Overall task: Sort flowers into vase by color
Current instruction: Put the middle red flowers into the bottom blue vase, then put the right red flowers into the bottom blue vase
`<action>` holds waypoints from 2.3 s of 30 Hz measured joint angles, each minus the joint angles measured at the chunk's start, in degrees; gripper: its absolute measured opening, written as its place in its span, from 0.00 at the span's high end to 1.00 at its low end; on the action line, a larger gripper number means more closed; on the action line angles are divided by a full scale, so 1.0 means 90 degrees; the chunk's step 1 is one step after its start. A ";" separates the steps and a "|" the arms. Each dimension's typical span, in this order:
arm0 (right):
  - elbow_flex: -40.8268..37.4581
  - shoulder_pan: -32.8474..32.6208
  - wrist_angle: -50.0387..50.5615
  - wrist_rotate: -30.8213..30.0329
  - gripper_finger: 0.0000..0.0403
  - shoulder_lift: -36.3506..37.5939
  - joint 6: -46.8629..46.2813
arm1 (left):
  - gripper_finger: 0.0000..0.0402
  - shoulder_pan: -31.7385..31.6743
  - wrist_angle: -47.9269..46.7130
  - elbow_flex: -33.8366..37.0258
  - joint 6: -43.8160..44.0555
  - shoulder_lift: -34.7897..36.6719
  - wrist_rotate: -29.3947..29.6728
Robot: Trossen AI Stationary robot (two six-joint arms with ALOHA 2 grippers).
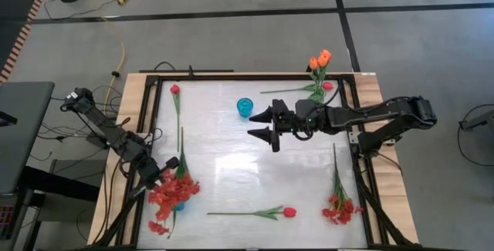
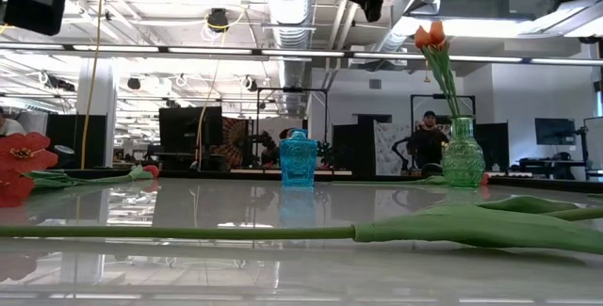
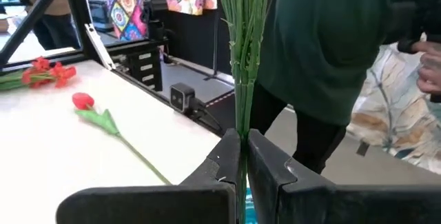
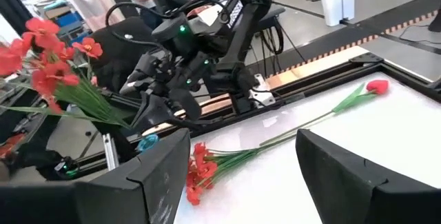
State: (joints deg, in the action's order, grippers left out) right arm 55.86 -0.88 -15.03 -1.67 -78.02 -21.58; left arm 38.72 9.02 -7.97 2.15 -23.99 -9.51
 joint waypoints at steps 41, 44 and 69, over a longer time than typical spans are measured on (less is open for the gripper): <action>0.0000 -0.0231 0.0286 0.0046 0.28 0.0000 0.0794 | 0.78 -0.0007 -0.3278 -0.1188 0.2979 0.0002 0.0577; 0.0000 -0.0231 0.0282 0.0046 0.28 0.0000 0.0973 | 0.78 -0.0007 -0.4006 -0.1540 0.3323 0.0002 0.0574; 0.0002 -0.0096 0.1804 0.0029 0.28 0.0603 0.2183 | 0.78 -0.0253 -0.7807 -0.3394 0.4998 0.0000 0.2574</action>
State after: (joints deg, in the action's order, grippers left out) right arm 55.88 -1.74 1.21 -1.41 -72.59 -1.93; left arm 36.45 -61.25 -38.51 47.14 -23.99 13.66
